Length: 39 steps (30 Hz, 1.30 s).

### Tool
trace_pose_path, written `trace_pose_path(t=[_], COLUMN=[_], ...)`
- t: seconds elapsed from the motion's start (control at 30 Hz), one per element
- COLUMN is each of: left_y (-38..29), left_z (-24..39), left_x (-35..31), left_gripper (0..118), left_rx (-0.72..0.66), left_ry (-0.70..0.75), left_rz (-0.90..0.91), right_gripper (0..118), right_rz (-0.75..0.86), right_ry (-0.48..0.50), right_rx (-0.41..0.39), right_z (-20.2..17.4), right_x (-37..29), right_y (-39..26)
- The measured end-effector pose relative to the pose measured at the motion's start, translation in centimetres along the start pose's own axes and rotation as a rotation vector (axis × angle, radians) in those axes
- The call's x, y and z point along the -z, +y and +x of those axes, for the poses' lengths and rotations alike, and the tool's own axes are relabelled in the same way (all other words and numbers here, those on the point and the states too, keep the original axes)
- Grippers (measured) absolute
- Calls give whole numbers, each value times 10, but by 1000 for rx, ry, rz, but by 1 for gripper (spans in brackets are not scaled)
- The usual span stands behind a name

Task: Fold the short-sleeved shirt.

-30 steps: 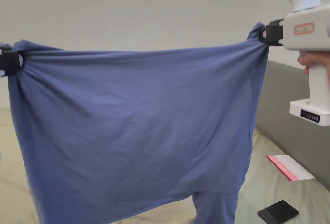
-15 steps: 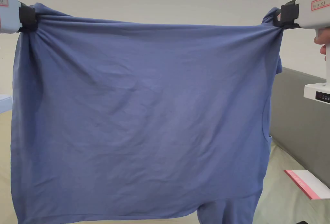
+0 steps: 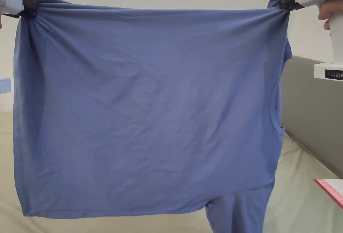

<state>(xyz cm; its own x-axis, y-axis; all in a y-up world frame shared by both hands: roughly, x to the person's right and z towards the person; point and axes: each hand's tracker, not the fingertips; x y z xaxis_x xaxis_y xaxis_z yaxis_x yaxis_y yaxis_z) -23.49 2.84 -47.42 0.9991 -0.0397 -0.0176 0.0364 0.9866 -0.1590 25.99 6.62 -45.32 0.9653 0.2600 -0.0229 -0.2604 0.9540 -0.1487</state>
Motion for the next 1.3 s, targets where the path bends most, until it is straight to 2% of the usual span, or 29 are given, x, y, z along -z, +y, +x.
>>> trace_pose_path(t=[0.07,0.17,0.23,0.37,0.5,0.67,0.77,0.9,1.0,1.17,1.23,1.3], left_y=[-7,-21,-35,-78,-138,-235,-298,-380,-441,-530,-552,-564], left_z=[-3,-5,-8,-11,-23,-26,-24,-29,-32,-37,-35,-32], left_x=[20,49,61,92,128,161,160,125,79,4,-20,-50], left_gripper=[4,4,4,4,4,4,4,4,4,4,4,4], left_rx=[73,100,54,53,-47,-69,-72,-133,-119,-113,-98,-96], left_ry=[22,42,36,26,6,5,0,-53,-88,-117,-132,-119], left_rz=[-37,-53,-52,-107,-204,-331,-413,-498,-586,-759,-828,-805], right_gripper=[0,0,0,0,0,0,0,0,0,0,0,0], right_rz=[-24,-41,-51,-125,-197,-330,-419,-510,-596,-700,-728,-767], right_ry=[-2,7,10,31,63,107,118,145,185,249,258,273], right_rx=[-32,-49,-31,-3,-12,38,32,108,114,-15,-11,26], right_z=[-5,-11,-16,-26,-45,-72,-89,-96,-101,-127,-132,-134], right_x=[17,44,61,104,144,179,187,173,136,35,0,-36], right_y=[-8,-20,-32,-70,-123,-209,-270,-362,-432,-532,-563,-587])
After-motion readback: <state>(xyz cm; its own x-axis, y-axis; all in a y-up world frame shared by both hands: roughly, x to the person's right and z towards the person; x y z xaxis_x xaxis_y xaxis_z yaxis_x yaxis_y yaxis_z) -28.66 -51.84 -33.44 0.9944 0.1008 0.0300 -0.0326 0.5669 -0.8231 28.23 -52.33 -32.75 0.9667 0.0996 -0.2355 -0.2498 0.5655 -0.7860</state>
